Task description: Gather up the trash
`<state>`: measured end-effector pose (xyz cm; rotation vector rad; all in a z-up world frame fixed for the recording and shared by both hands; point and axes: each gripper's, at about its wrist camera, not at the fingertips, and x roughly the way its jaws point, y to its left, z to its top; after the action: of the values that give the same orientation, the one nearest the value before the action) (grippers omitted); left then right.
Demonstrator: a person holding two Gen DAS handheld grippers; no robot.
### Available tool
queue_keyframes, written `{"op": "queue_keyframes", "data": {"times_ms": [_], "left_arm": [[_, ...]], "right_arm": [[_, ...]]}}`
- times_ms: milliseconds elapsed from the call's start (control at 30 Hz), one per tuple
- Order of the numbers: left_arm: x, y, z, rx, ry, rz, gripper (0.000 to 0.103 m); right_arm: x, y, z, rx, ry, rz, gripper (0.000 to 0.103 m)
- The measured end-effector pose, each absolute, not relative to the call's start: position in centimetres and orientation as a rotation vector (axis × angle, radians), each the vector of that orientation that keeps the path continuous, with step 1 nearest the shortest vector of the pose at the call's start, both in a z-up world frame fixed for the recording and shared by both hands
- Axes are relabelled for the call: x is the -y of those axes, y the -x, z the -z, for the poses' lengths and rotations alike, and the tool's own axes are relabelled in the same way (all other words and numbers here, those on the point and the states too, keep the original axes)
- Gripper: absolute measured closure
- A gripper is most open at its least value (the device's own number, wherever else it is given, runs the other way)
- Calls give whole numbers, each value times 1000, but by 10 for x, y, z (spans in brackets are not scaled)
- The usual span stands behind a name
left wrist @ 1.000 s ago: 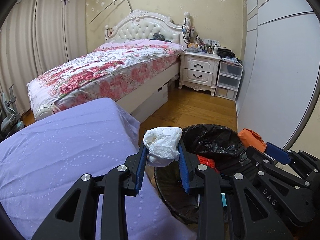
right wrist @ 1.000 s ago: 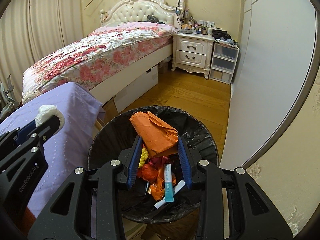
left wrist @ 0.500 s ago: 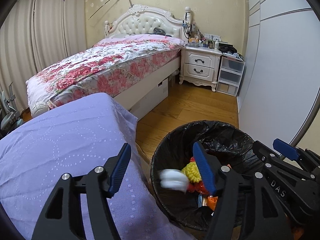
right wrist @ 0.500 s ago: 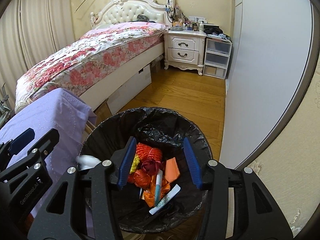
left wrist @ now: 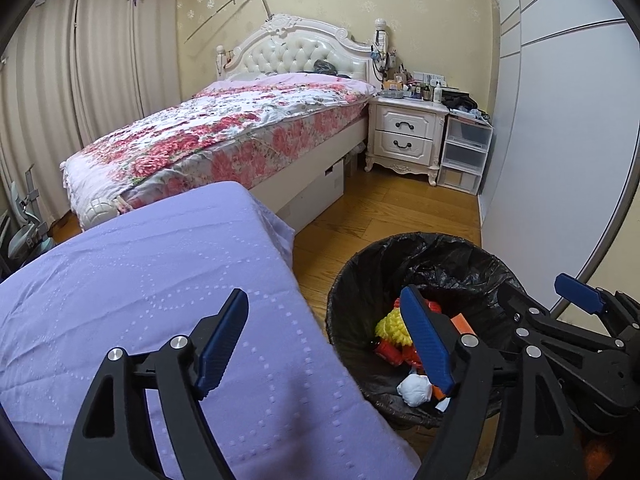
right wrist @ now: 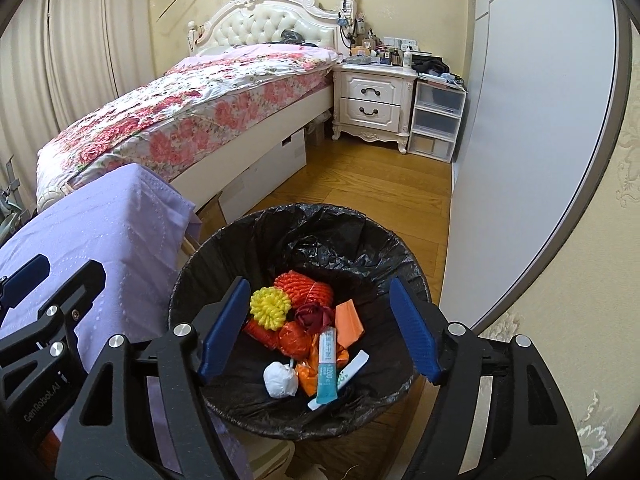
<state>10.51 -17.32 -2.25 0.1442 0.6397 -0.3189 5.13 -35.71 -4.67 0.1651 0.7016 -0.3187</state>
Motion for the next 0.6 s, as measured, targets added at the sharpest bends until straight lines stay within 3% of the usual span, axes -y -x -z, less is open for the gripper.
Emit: {"op": "queue_keyframes", "data": {"times_ms": [600], "left_arm": [[110,-56,-12,-567,-104,218,19]], "right_arm": [[311,-2,17,-633,-120,271,26]]}}
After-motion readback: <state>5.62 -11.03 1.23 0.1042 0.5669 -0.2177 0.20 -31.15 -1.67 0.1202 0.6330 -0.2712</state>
